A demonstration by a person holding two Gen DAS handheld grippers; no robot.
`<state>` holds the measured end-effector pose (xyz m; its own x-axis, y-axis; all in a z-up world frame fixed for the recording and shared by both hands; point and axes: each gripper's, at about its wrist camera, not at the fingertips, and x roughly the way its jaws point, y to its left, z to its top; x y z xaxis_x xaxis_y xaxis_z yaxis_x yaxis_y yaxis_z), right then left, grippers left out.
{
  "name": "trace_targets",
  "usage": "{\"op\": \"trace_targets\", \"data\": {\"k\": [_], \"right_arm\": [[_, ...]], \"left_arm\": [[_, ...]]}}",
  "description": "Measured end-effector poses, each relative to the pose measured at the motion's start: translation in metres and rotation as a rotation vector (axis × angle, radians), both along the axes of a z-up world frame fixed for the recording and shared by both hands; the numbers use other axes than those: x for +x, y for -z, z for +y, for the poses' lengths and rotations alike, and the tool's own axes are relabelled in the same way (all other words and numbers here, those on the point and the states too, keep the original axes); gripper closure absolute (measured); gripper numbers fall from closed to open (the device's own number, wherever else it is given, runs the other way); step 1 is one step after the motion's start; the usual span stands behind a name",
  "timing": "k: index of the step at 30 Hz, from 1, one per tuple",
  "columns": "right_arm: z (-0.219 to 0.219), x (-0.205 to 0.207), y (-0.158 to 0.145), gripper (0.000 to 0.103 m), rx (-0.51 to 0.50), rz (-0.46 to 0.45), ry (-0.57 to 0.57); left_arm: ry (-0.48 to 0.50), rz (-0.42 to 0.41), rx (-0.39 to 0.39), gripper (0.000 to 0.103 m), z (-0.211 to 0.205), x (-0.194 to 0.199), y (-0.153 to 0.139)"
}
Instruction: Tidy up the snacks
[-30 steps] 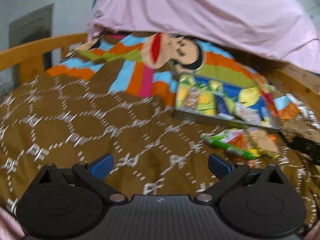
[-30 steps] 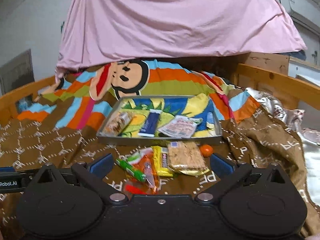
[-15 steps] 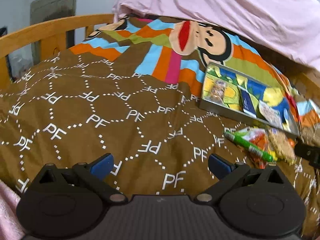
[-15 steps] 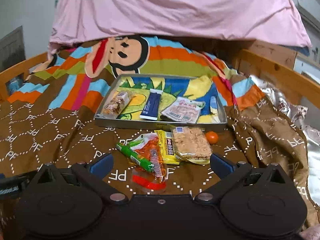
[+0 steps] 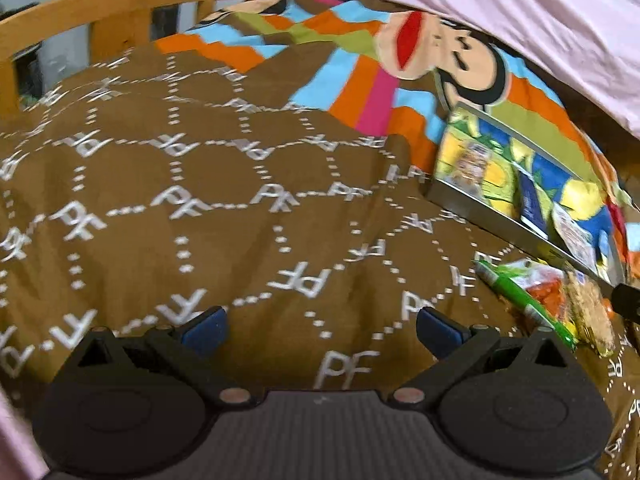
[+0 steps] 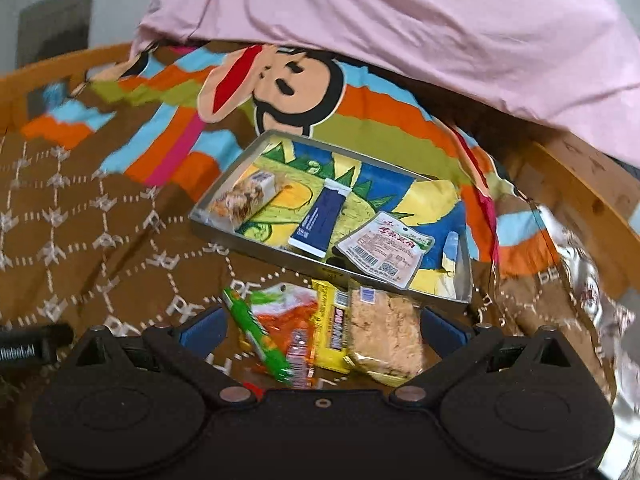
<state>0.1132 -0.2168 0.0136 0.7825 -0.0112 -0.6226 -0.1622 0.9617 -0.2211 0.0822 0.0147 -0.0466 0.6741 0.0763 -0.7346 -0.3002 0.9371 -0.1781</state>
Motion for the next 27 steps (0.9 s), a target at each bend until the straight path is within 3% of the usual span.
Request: {"op": "trace_targets", "data": {"k": [4, 7, 12, 18, 22, 27], "right_arm": [[-0.018, 0.001, 0.016, 0.001, -0.037, -0.021, -0.101], [-0.031, 0.003, 0.028, 0.001, -0.050, 0.001, -0.117], [-0.048, 0.017, 0.036, 0.001, 0.080, 0.039, -0.105], [-0.030, 0.031, 0.052, 0.001, -0.059, -0.018, -0.210], [-0.025, 0.037, 0.059, 0.001, -0.101, -0.026, -0.292], [-0.022, 0.037, 0.061, 0.004, -0.061, -0.002, -0.335]], "left_arm": [[0.082, -0.031, 0.041, 0.001, -0.016, 0.005, 0.008], [0.105, -0.050, 0.024, 0.001, -0.025, 0.009, 0.010], [0.186, -0.080, 0.048, 0.001, -0.039, 0.013, 0.011], [0.189, -0.109, 0.092, 0.001, -0.049, 0.028, 0.017], [0.196, -0.113, 0.054, 0.001, -0.051, 0.045, 0.021], [0.194, -0.142, 0.013, 0.001, -0.050, 0.059, 0.024]]}}
